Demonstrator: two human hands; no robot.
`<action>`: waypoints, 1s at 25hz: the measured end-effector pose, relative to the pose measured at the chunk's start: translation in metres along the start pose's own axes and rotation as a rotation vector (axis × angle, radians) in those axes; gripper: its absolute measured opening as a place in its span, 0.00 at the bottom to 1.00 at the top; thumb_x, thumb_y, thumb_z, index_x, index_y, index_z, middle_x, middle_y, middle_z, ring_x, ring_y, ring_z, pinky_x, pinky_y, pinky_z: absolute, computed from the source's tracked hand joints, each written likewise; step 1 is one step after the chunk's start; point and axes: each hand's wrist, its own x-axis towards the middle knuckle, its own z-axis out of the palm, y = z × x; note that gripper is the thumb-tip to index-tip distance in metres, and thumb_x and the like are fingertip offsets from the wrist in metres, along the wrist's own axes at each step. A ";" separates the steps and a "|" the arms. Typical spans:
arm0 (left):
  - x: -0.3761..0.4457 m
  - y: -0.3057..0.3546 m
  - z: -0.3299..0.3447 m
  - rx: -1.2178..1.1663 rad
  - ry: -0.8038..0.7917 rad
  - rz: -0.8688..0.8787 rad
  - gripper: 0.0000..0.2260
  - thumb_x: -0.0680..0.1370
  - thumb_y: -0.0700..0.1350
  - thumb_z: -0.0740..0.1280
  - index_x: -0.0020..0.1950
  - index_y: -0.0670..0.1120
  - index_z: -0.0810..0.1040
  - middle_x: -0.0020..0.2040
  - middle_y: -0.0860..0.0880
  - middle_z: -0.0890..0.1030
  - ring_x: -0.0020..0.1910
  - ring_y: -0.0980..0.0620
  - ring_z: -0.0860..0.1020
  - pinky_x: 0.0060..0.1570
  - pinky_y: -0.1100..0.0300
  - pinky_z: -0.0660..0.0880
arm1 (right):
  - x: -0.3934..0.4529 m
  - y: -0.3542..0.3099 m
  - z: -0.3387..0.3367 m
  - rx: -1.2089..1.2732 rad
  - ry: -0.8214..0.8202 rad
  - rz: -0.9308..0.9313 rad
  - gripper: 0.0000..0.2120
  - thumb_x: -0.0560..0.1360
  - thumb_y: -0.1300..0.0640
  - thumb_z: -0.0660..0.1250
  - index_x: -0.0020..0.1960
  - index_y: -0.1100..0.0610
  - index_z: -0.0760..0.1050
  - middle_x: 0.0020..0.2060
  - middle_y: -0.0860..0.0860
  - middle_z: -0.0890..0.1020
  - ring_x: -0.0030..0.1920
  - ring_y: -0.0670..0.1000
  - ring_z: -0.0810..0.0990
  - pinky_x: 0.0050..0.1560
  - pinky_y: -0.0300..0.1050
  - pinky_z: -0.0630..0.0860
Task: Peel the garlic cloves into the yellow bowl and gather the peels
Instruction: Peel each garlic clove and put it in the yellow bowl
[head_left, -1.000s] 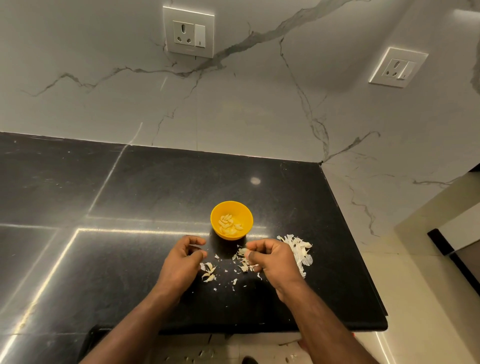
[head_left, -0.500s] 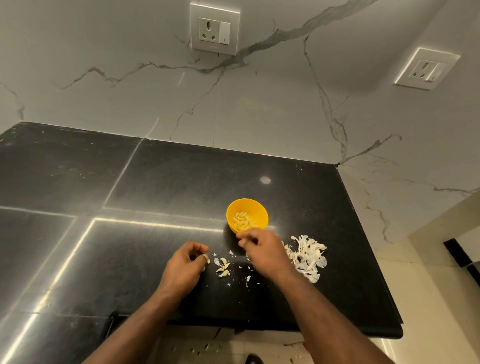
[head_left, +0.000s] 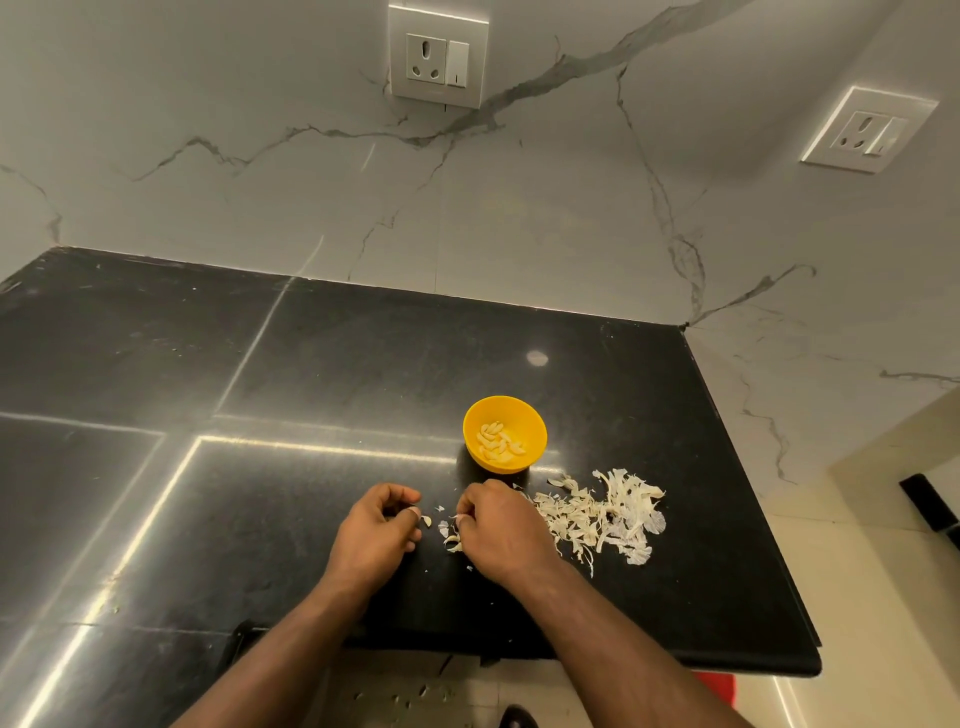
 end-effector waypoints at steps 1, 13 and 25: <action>0.000 0.000 -0.001 -0.002 -0.002 0.000 0.07 0.81 0.37 0.66 0.53 0.48 0.79 0.45 0.45 0.83 0.39 0.52 0.82 0.38 0.63 0.77 | -0.001 0.001 -0.002 0.050 0.016 0.010 0.05 0.78 0.53 0.62 0.49 0.49 0.77 0.49 0.48 0.80 0.51 0.53 0.79 0.50 0.50 0.76; -0.012 0.031 0.030 0.049 -0.238 0.195 0.04 0.78 0.47 0.72 0.52 0.53 0.85 0.44 0.53 0.86 0.43 0.57 0.84 0.43 0.62 0.79 | -0.020 0.030 -0.031 0.750 0.089 0.097 0.06 0.72 0.61 0.76 0.47 0.53 0.82 0.40 0.50 0.85 0.39 0.42 0.81 0.46 0.44 0.80; -0.019 0.049 0.058 -0.060 -0.270 0.179 0.04 0.79 0.42 0.70 0.50 0.50 0.83 0.42 0.50 0.86 0.38 0.58 0.81 0.38 0.66 0.76 | -0.027 0.049 -0.046 0.932 0.156 0.206 0.08 0.71 0.67 0.75 0.44 0.56 0.79 0.37 0.53 0.85 0.37 0.48 0.83 0.42 0.48 0.81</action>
